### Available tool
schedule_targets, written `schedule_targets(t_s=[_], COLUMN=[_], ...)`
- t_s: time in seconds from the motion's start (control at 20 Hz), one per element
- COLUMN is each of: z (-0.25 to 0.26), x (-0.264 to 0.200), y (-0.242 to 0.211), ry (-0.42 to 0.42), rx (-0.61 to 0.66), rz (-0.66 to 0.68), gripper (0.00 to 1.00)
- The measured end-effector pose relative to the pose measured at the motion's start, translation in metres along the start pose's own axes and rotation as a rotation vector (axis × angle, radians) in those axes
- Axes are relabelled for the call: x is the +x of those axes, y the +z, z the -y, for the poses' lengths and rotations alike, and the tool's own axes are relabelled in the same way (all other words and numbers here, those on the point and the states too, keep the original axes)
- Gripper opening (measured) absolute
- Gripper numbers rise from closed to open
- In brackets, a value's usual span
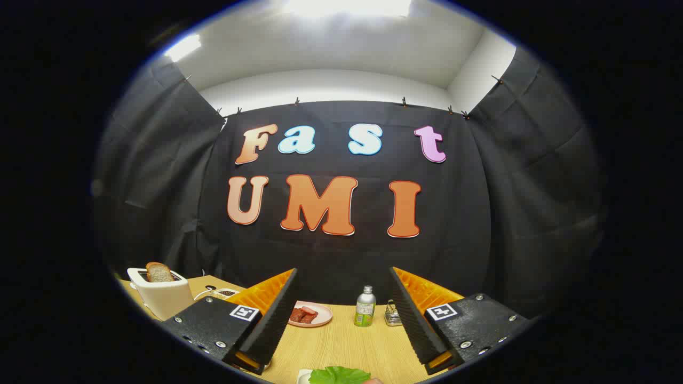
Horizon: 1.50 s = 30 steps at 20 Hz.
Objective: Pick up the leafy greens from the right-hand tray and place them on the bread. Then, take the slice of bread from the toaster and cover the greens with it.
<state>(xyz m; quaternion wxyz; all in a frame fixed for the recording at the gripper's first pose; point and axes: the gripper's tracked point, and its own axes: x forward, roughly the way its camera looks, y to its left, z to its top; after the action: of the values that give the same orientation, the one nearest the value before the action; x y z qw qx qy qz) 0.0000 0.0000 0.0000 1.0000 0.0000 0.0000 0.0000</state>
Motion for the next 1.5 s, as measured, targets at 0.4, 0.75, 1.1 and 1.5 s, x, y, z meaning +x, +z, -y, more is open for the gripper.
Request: schedule_targets(t_s=[0.4,0.75,1.1,1.5], z=[0.002,0.002,-0.003,0.004], x=[-0.002,-0.004,0.003,-0.001], y=[0.004,0.004,-0.026,-0.093], ry=[0.003,0.009,0.029,0.034], rx=[-0.001,0.013,0.009,0.087], rz=[0.012,0.009,-0.124,-0.408], gripper=[0.98,0.98,0.98,0.98])
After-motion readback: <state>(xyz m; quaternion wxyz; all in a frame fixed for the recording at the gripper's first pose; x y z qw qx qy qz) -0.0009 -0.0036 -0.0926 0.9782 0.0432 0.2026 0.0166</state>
